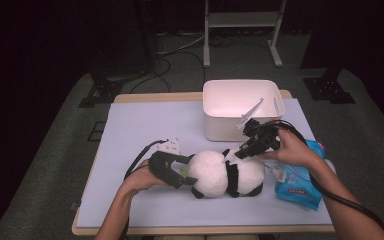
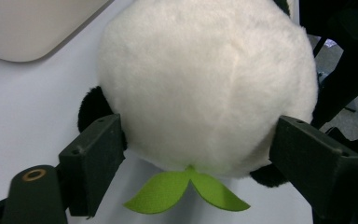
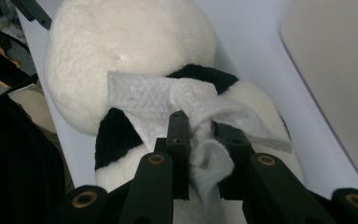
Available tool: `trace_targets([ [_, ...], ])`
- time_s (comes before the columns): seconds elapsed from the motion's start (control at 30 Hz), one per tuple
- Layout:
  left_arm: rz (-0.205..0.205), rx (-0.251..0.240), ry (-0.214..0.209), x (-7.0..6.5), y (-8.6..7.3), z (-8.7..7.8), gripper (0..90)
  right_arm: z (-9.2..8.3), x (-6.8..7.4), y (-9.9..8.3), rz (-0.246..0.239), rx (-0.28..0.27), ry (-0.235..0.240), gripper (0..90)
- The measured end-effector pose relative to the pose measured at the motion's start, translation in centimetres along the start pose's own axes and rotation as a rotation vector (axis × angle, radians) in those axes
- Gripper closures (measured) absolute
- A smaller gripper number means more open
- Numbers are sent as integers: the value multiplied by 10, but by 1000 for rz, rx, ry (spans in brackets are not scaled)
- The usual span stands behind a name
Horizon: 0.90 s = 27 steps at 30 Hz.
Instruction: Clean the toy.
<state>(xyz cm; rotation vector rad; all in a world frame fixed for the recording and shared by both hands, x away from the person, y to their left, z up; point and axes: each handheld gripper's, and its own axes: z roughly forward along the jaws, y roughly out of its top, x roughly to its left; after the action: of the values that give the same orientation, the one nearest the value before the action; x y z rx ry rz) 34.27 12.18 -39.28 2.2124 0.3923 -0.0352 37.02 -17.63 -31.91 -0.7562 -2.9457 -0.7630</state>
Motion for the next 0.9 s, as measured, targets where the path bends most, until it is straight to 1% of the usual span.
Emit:
trace_targets([
  [0.03, -1, 2, -4, 0, 1, 0, 154, 0, 1, -2, 2, -10, 4, 770],
  [0.1, -20, -1, -12, -1, 2, 1, 117, 0, 2, -6, -1, -26, 11, 770],
  [0.13, -26, -10, -14, -2, 4, 1, 109, 1, 3, -7, 0, -30, 14, 771],
  [0.17, -35, -17, -17, -2, 5, 1, 102, 1, 4, -9, 0, -33, 14, 771],
  [0.23, -43, -18, -36, -3, 7, 1, 95, 1, 7, -12, -3, -35, 12, 772],
  [0.3, -52, -25, -36, -4, 10, 3, 89, 1, 9, -15, -8, -39, 4, 772],
  [0.4, -57, -17, -42, -4, 15, 5, 69, 0, 13, -20, -15, -50, 13, 774],
  [0.5, -66, -12, -57, -4, 18, 9, 69, 0, 19, -26, -21, -60, 13, 777],
  [0.63, -61, 17, -65, -6, 21, 18, 53, -2, 28, -34, -31, -71, 18, 778],
  [0.73, -36, 27, -66, -8, 20, 21, 67, -4, 35, -38, -45, -73, 22, 778],
  [0.8, -15, 38, -60, -9, 19, 22, 106, -4, 39, -37, -58, -66, 14, 777],
  [0.83, -12, 38, -52, -10, 18, 23, 122, -5, 41, -35, -64, -62, 6, 777],
  [0.9, -19, 34, -46, -10, 17, 23, 138, -6, 43, -29, -82, -57, -4, 776],
])
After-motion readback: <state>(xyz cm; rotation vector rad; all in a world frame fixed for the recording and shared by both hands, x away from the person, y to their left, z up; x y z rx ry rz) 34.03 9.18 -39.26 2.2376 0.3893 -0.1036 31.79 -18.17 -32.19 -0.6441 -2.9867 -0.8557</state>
